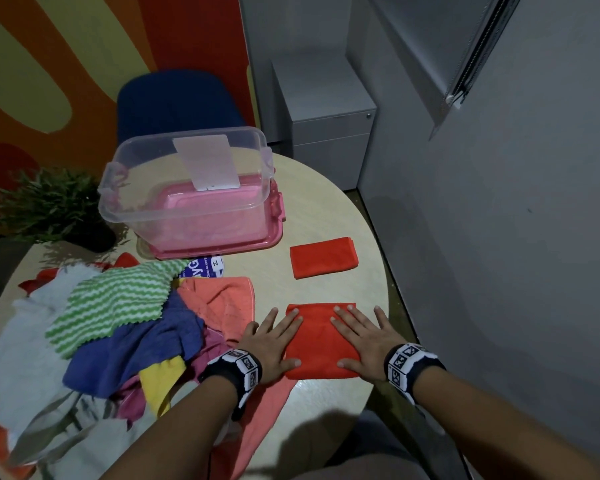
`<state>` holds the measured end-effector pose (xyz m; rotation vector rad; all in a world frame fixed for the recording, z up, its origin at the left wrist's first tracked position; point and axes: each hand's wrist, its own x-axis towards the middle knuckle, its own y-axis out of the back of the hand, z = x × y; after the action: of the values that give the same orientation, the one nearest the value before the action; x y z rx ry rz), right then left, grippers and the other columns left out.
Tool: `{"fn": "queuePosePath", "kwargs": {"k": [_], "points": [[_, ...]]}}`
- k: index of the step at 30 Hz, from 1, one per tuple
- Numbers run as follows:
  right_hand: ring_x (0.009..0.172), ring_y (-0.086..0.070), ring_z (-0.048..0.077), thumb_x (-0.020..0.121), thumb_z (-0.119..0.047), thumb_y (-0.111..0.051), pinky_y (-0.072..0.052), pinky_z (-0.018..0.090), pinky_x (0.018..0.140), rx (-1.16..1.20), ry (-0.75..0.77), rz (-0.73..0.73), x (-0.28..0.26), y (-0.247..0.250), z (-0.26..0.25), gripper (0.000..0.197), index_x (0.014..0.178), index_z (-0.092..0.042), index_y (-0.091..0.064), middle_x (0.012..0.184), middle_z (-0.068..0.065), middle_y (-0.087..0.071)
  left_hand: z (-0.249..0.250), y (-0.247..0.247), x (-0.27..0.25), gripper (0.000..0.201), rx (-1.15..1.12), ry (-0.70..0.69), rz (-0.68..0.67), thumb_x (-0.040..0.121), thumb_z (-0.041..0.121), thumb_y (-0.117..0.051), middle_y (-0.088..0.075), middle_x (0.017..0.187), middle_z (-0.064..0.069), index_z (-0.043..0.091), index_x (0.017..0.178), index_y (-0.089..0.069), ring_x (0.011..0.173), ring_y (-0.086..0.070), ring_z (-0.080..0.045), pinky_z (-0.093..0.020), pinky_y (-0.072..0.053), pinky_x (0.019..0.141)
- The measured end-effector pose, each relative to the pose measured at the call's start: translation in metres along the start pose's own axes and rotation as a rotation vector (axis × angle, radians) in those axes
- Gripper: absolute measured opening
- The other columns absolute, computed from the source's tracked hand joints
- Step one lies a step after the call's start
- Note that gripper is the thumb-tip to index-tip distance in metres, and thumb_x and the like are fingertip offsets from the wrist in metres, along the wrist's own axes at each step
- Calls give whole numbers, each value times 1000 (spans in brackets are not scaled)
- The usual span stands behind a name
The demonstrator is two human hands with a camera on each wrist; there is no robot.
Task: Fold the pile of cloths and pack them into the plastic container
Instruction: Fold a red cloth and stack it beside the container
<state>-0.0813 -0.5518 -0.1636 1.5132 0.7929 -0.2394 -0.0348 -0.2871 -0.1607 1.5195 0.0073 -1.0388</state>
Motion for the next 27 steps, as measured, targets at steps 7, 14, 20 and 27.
{"fn": "queuePosePath", "kwargs": {"k": [7, 14, 20, 27], "points": [[147, 23, 14, 90, -74, -34, 12, 59, 117, 0, 56, -48, 7, 9, 13, 94, 152, -34, 23, 149, -13, 39, 9, -4, 6, 93, -44, 60, -38, 87, 76, -32, 32, 156, 16, 38, 149, 26, 149, 19, -26, -58, -5, 118], [149, 21, 15, 90, -70, -42, 11, 59, 118, 40, 62, -53, 9, 19, 28, 95, 152, -36, 21, 159, -12, 30, 4, -26, -3, 98, -140, 91, 49, 86, 79, -30, 52, 145, 2, 35, 140, 40, 144, 29, -19, -51, 2, 119], [147, 26, 17, 92, -66, -44, 10, 59, 118, 71, 39, -41, 7, 13, 23, 94, 153, -35, 21, 151, -13, 39, -17, -40, -31, 105, -122, 67, 73, 89, 65, -47, 43, 150, 3, 30, 139, 38, 147, 24, -19, -43, 3, 122], [149, 24, 20, 92, -60, -50, 8, 58, 120, 69, 38, -46, 2, 12, -2, 95, 155, -32, 16, 160, -7, 31, -2, -18, -37, 103, -235, 59, 132, 84, 68, -51, 31, 158, 6, 30, 155, 14, 146, 17, -13, -47, -7, 119]]}}
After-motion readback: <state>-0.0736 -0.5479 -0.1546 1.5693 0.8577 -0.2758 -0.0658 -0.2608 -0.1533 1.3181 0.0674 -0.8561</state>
